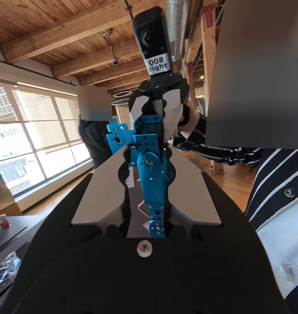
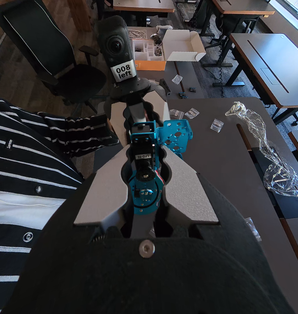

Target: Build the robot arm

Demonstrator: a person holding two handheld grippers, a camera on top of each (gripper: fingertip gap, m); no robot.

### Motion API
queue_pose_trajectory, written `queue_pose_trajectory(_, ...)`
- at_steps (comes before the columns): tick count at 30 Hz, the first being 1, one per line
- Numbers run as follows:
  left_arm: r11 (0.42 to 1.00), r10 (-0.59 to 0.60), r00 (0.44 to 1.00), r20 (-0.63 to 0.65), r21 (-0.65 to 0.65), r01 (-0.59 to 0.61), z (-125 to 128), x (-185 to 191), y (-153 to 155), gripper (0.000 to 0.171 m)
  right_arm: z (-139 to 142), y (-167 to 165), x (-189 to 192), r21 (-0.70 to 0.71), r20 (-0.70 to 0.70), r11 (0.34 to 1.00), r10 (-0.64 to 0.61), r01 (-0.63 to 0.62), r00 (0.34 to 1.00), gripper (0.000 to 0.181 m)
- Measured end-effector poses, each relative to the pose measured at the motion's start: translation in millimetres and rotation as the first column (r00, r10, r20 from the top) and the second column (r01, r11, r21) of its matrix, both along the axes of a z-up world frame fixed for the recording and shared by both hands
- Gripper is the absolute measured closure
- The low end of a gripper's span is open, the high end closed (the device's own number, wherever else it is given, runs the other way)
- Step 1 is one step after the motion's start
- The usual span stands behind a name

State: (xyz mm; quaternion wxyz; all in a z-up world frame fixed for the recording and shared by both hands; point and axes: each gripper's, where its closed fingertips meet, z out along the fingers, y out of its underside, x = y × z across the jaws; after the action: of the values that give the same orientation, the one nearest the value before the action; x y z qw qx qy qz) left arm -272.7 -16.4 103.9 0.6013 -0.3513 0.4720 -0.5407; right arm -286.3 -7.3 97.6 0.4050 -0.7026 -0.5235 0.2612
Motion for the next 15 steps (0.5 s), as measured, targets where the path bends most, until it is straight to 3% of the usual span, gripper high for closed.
queue_pose_trajectory(5,0.999,0.036,0.999,-0.006,0.015,-0.035,-1.2,-1.6,0.9,0.137,0.0,2.3,-0.6,0.013,-0.020,1.000,-0.010,0.010,1.000,0.153)
queue_pose_trajectory(6,0.999,0.034,0.999,-0.007,0.019,-0.033,-1.6,-2.3,0.4,0.147,0.3,2.4,-0.5,0.016,-0.023,1.000,-0.007,0.007,1.000,0.153)
queue_pose_trajectory(15,1.000,-0.004,1.000,0.016,-0.027,0.004,-1.9,-3.5,0.4,0.148,1.7,3.9,-1.7,0.052,-0.060,0.999,0.003,0.000,0.998,0.152)
